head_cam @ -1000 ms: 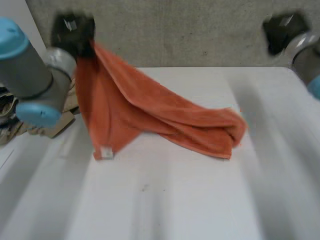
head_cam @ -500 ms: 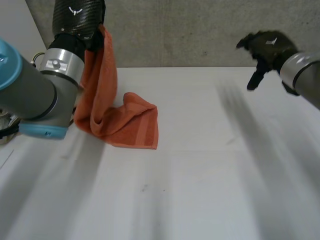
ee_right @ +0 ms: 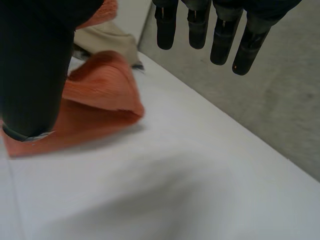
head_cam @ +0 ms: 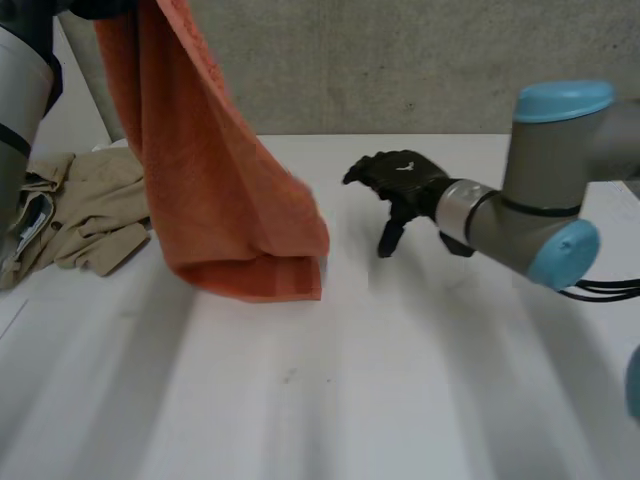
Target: Fold the laundry.
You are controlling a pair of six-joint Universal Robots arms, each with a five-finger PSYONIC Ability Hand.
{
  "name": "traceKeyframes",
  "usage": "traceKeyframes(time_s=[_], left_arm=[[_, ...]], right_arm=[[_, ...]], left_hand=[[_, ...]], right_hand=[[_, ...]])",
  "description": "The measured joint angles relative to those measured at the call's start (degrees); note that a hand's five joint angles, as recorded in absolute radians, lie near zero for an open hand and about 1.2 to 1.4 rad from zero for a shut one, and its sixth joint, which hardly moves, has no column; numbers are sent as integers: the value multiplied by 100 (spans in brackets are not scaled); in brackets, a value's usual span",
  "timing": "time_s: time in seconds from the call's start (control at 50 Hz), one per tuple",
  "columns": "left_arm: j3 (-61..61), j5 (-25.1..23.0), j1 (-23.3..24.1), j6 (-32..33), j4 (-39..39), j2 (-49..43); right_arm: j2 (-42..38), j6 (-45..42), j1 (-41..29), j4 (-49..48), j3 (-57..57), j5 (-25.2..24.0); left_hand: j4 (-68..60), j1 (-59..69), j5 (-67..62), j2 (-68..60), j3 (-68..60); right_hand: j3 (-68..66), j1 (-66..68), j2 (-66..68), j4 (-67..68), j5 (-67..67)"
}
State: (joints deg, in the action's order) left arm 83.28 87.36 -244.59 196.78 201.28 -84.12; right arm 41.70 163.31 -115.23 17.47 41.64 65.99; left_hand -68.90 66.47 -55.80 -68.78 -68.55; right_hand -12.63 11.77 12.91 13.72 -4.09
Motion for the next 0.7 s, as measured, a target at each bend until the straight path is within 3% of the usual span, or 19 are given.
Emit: traceKeyframes(time_s=[0.2,0.26,0.28,0.3,0.36,0.38,0.44,0.56,0.6,0.7], left_arm=[[111,-1,29,-4,-41,412],[143,-1,54,-6,-49,467],[148,0,59,-7,-51,474],[160,1,72,-8,-55,490],[172,9,89,-9,-61,487],[174,16,94,-8,-62,472],[175,27,94,-5,-63,434],[171,53,2,1,-63,316],[171,59,-69,0,-64,272],[195,54,-241,-18,-69,152]], right_arm=[[-847,227,-794,-18,-774,96],[-1156,262,-948,-27,-1104,326],[-1202,267,-967,-28,-1158,369],[-1394,284,-1036,-26,-1409,583],[-1672,307,-1107,-20,-1882,1022],[-1761,313,-1123,-16,-2106,1251],[-1814,317,-1132,-5,-2440,1628],[-1231,322,-885,43,-2774,2230],[-1098,317,-815,57,-2734,2239],[140,244,-233,161,-1910,2049]], left_hand=[[0,0,0,0,0],[0,0,0,0,0],[0,0,0,0,0],[0,0,0,0,0],[0,0,0,0,0],[0,0,0,0,0],[0,0,0,0,0],[0,0,0,0,0],[0,0,0,0,0],[0,0,0,0,0]], right_hand=[[-124,76,113,60,-62],[-1839,1562,1831,1724,-1629],[-1839,1562,1831,1724,-1629],[-3277,2873,3305,3149,-2982],[-3630,3203,3669,3502,-3309],[-5450,4457,5453,5349,-5137],[-5512,4457,5466,5431,-5208],[-5513,4457,5466,5441,-5216],[-5513,4457,5466,5441,-5215],[-5513,4457,5466,5442,-5216]])
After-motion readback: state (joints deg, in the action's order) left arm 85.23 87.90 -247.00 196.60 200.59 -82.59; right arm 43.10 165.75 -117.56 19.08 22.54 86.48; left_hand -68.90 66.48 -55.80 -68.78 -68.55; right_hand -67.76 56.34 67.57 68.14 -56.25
